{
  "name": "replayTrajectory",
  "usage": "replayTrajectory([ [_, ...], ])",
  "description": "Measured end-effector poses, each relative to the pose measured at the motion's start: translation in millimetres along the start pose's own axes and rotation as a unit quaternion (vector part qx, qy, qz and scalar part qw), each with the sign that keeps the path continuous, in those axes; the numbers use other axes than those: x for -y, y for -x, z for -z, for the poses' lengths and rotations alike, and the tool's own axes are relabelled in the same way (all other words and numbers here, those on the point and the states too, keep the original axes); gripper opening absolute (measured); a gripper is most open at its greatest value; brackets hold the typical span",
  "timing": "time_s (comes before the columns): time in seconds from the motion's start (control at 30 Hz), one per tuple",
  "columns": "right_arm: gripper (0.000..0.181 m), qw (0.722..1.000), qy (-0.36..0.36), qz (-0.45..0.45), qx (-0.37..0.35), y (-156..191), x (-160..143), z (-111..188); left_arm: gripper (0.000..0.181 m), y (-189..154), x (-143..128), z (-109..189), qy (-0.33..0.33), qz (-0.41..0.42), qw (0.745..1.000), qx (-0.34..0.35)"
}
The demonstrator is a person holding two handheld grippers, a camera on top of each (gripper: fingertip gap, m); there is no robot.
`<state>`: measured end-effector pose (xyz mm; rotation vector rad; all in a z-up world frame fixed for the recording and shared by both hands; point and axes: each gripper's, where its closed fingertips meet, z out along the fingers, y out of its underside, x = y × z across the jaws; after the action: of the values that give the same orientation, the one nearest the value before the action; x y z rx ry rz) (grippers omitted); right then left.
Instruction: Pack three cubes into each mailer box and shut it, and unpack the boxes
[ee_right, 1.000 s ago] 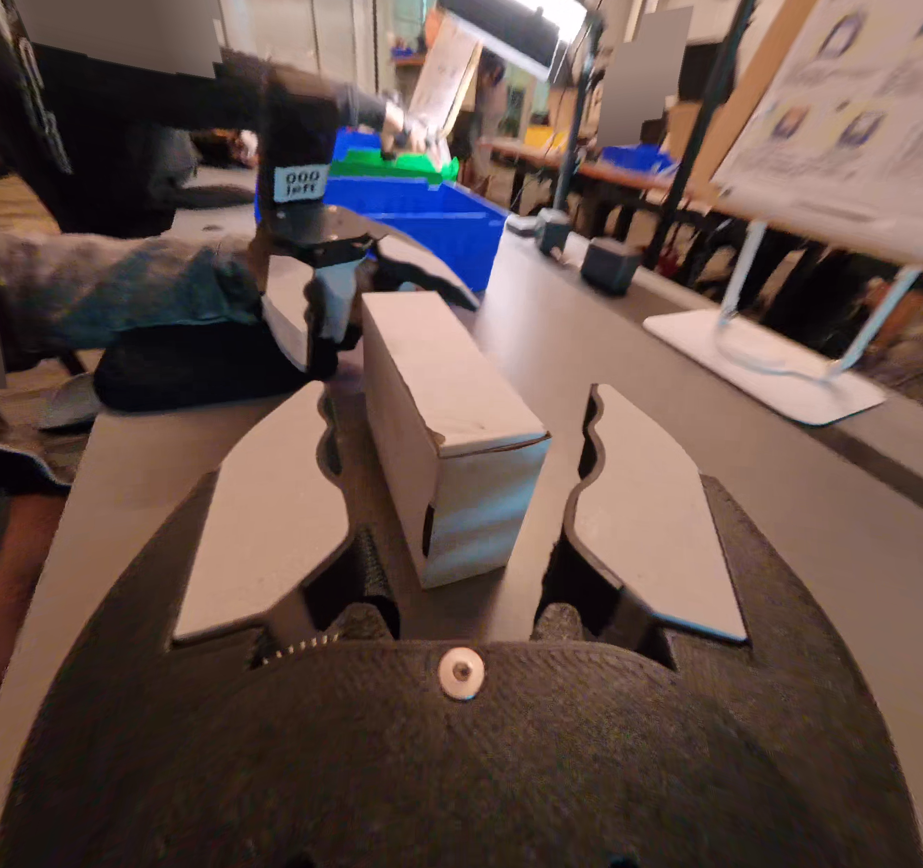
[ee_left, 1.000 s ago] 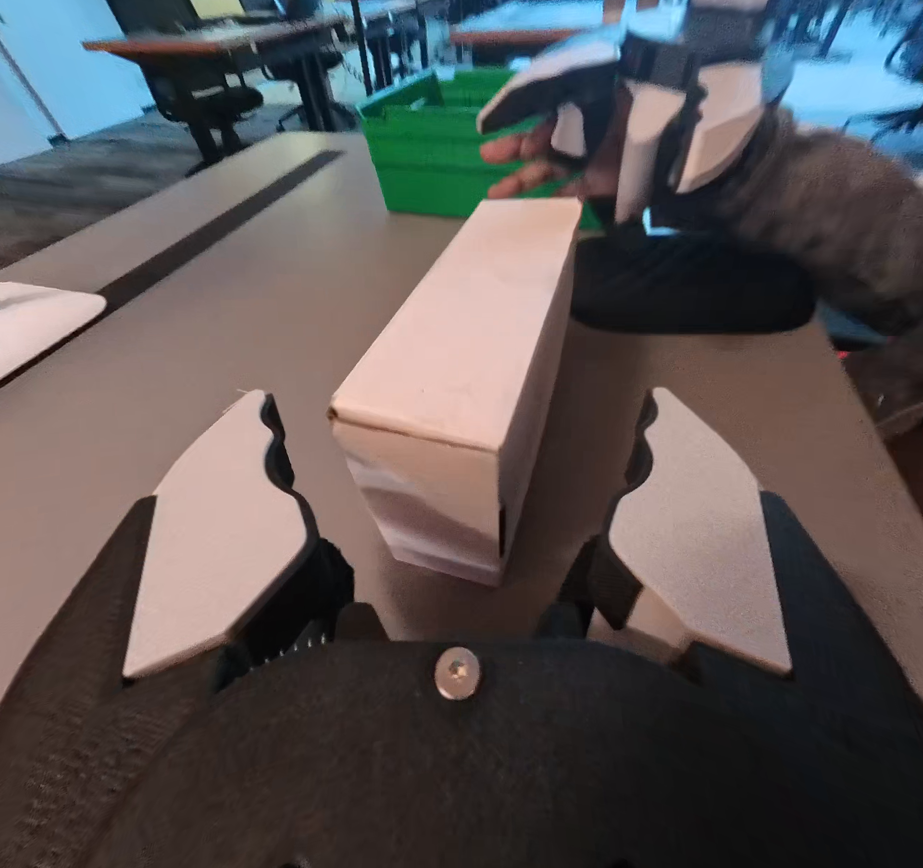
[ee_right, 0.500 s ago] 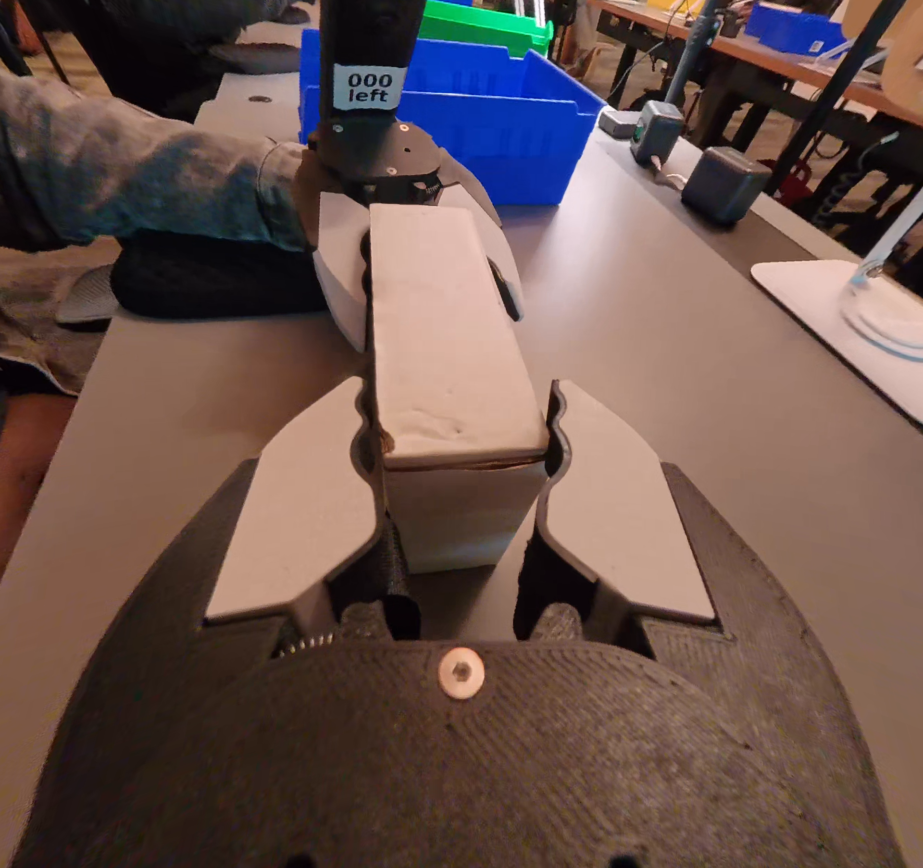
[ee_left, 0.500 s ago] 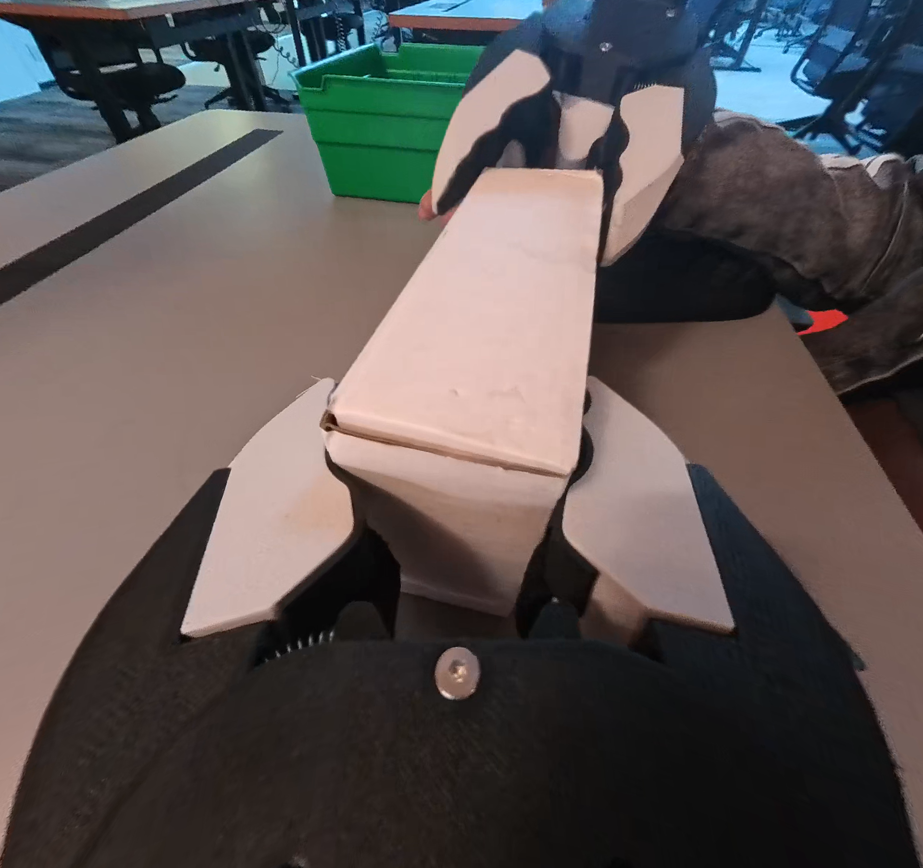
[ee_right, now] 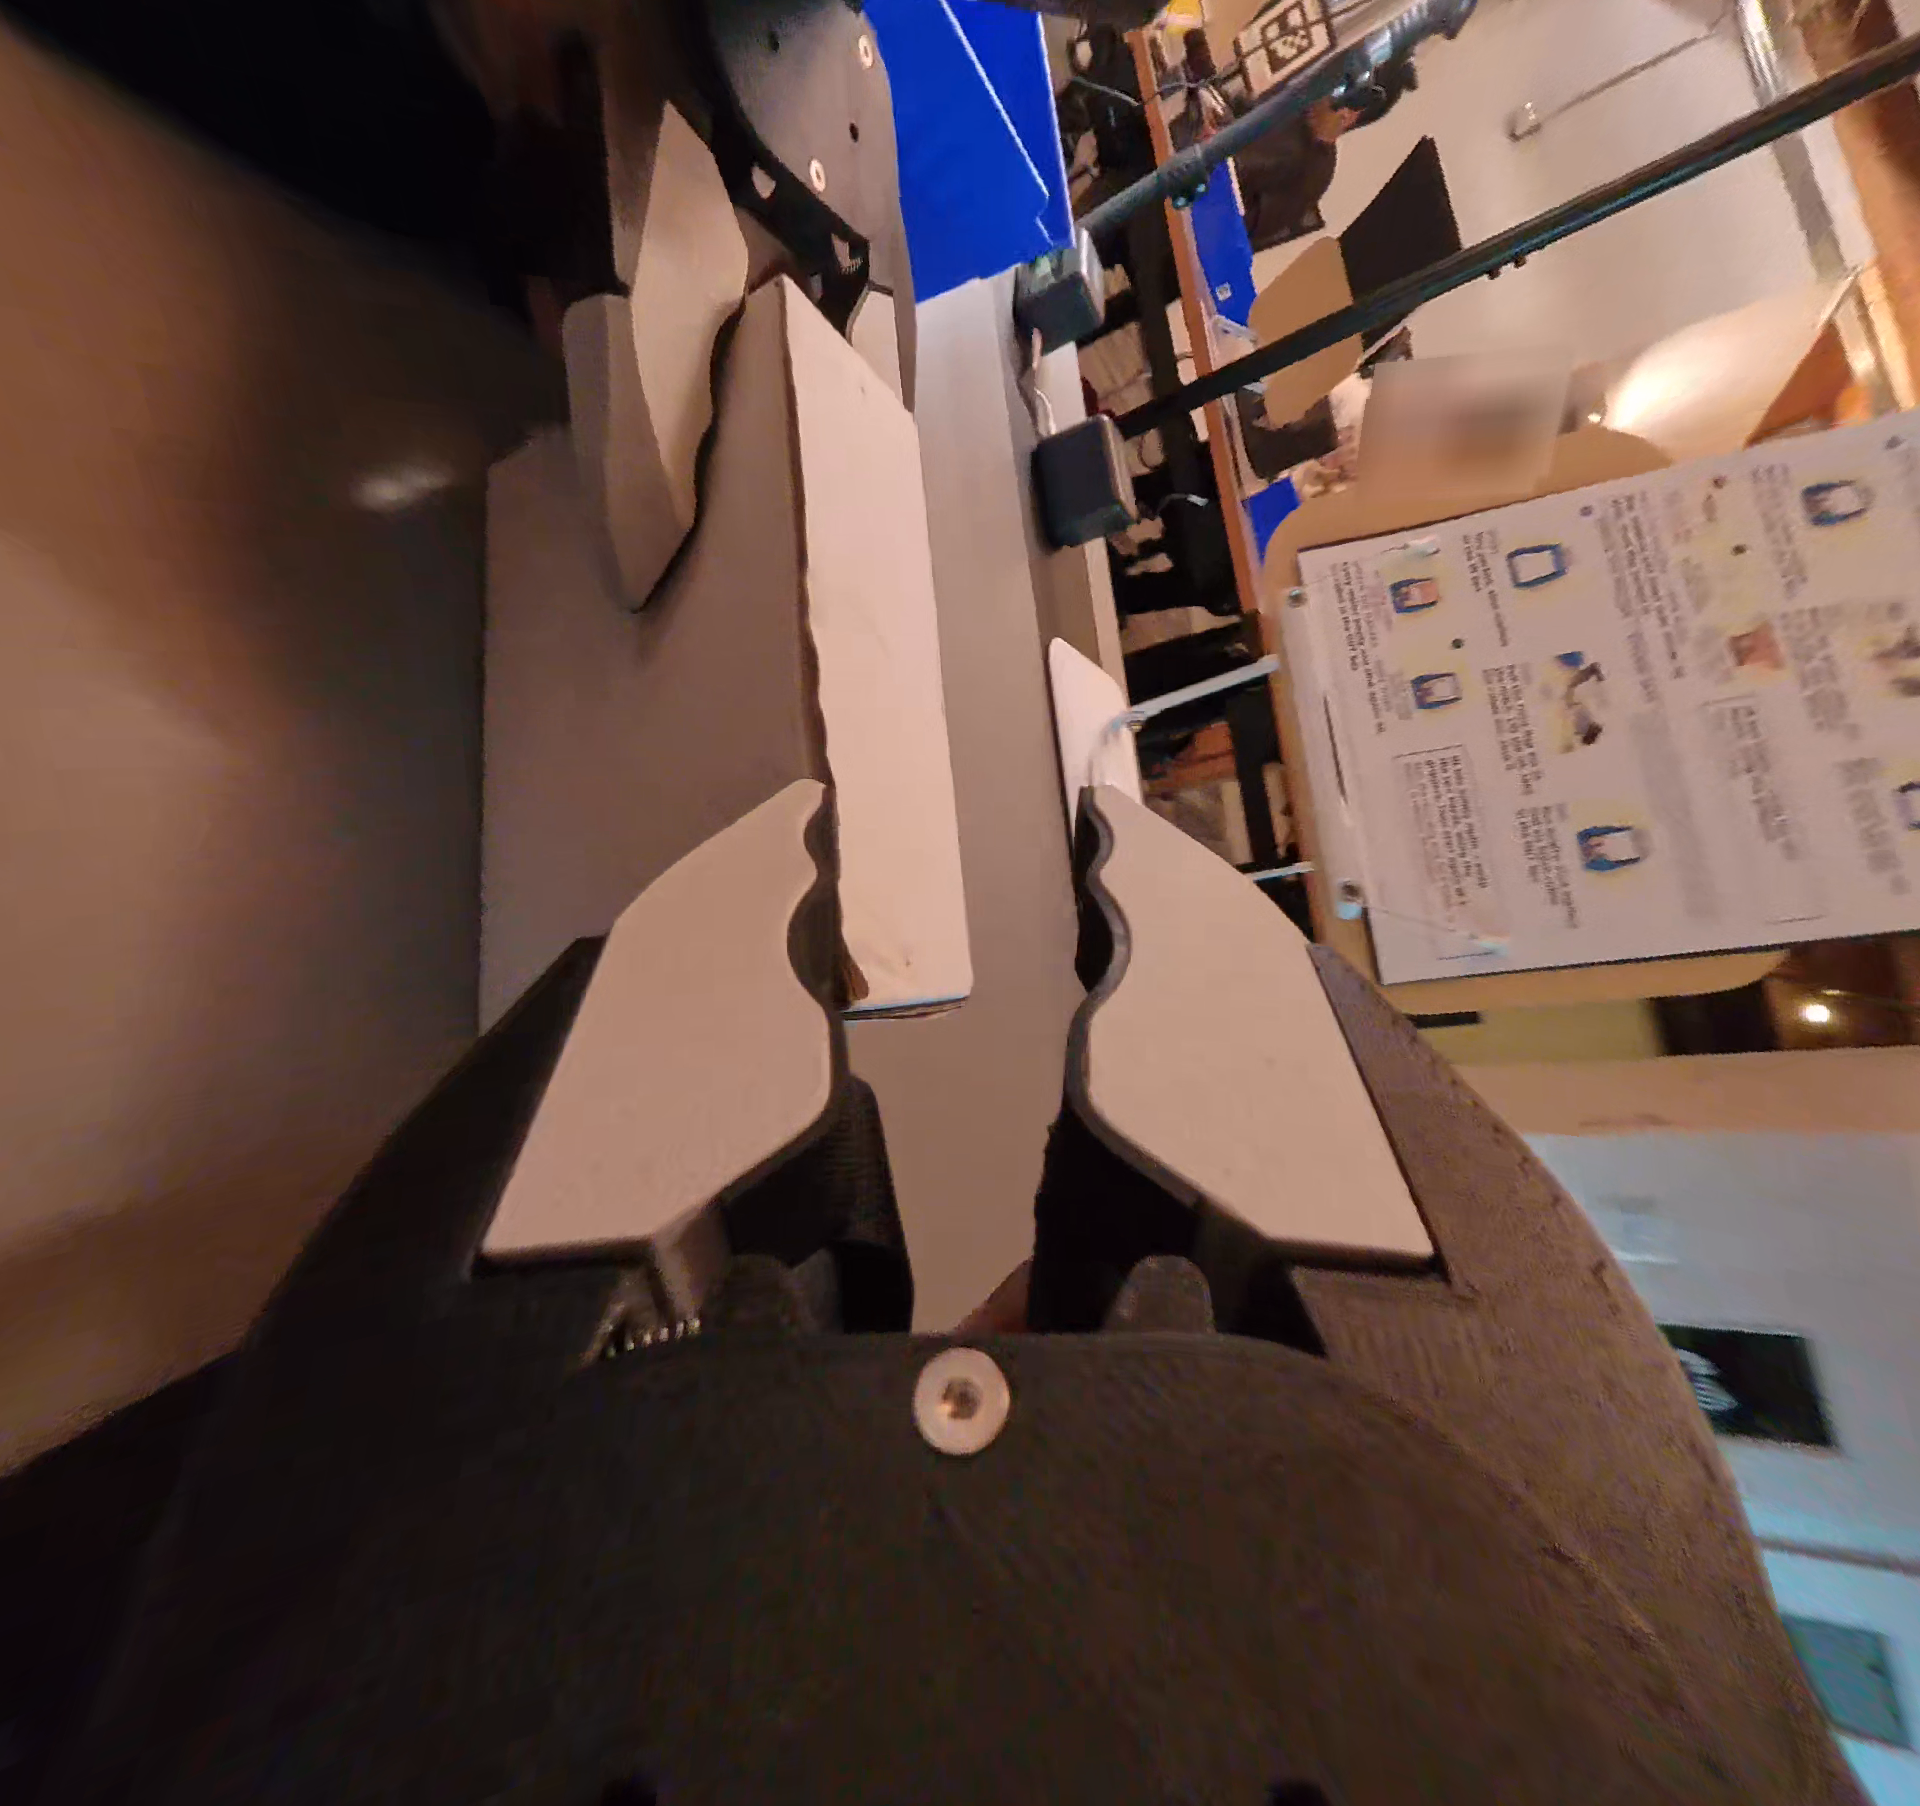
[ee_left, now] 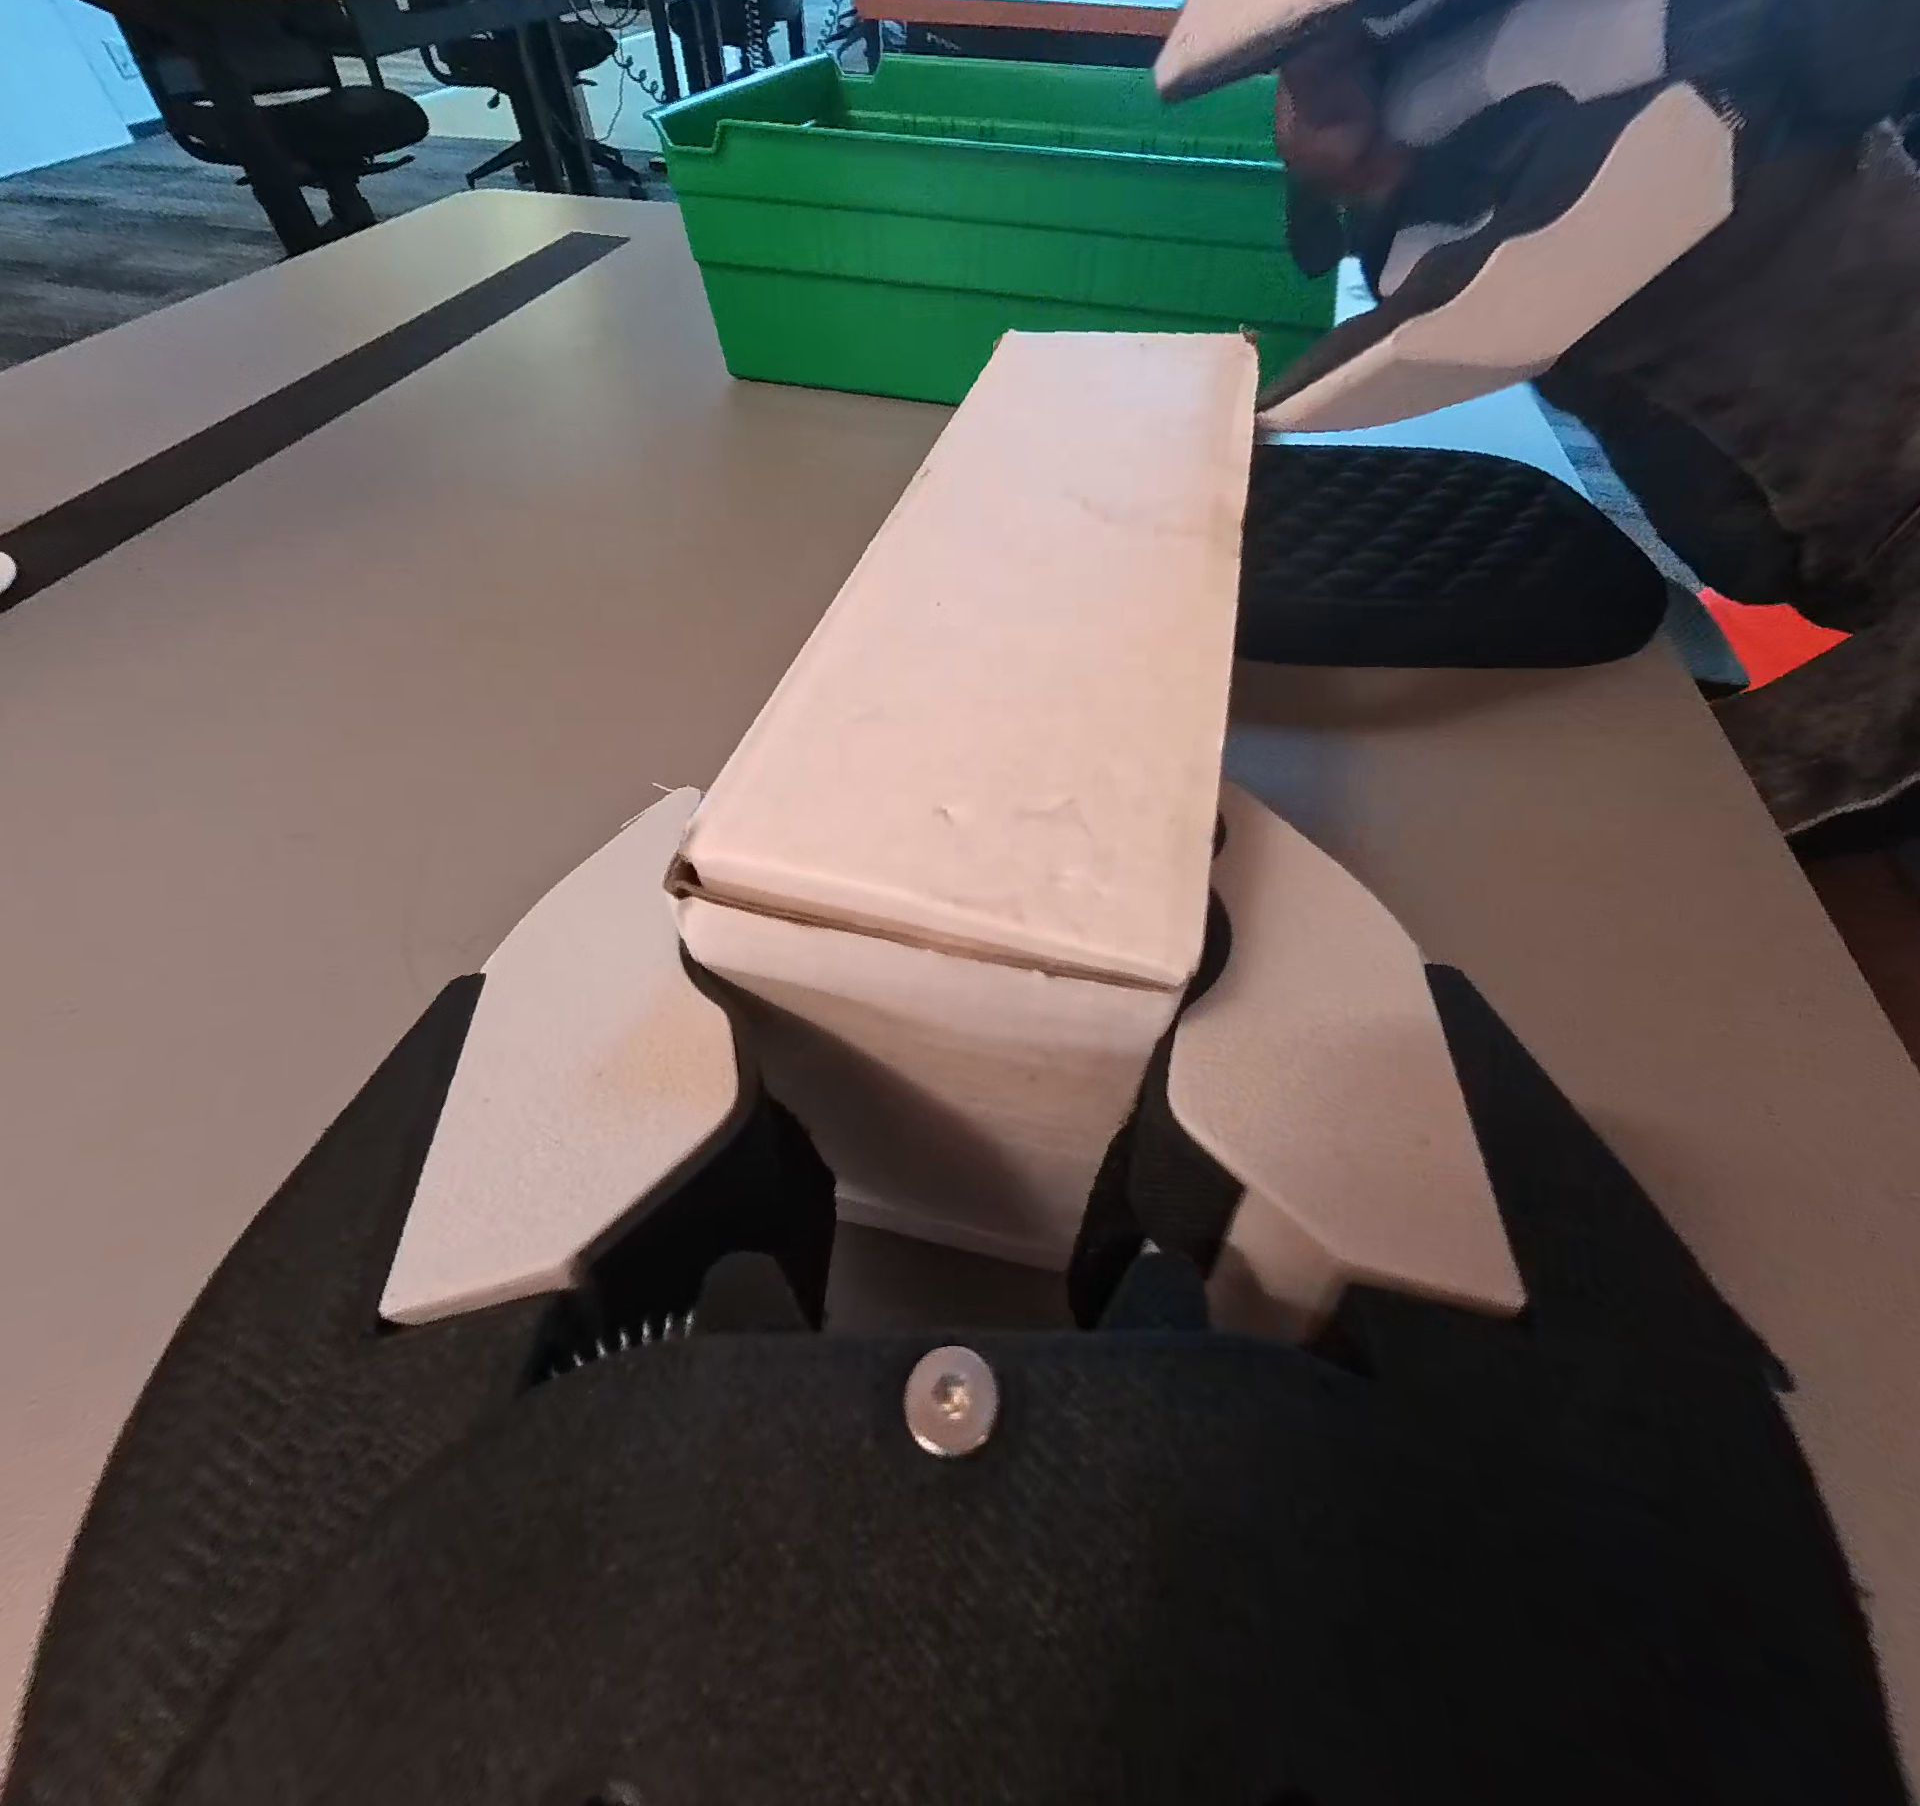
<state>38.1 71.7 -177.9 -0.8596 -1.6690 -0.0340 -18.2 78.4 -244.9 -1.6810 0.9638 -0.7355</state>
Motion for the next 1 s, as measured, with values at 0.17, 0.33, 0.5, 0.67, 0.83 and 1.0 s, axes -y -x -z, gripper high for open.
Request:
replayTrajectory([
  [0.17, 0.039, 0.998, 0.036, 0.057, -0.011, 4.1, 2.2, -0.3, 0.086, 0.0, -0.3, 0.0, 0.001, -0.002, 1.0, 0.002],
  [0.33, 0.039, 0.997, 0.05, 0.056, -0.027, 3.9, 2.9, 0.1, 0.086, 0.1, -0.3, 0.1, 0.001, -0.003, 1.0, 0.004],
  [0.5, 0.039, 0.997, 0.056, 0.055, -0.028, 4.1, 4.8, -0.5, 0.086, 0.1, -0.3, 0.1, 0.001, -0.003, 1.0, 0.005],
  [0.67, 0.039, 0.996, 0.064, 0.062, -0.029, 5.4, 7.7, -4.6, 0.085, -0.1, -0.4, 0.0, 0.001, -0.007, 1.0, 0.007],
  [0.83, 0.044, 0.996, 0.073, 0.051, -0.017, 2.6, 7.3, -5.8, 0.085, -1.6, -0.7, 0.5, 0.003, -0.017, 1.0, 0.006],
  [1.0, 0.035, 0.985, 0.096, 0.124, -0.065, 3.9, 11.5, -12.3, 0.084, -0.3, -2.3, 0.2, 0.011, -0.011, 1.0, 0.007],
])
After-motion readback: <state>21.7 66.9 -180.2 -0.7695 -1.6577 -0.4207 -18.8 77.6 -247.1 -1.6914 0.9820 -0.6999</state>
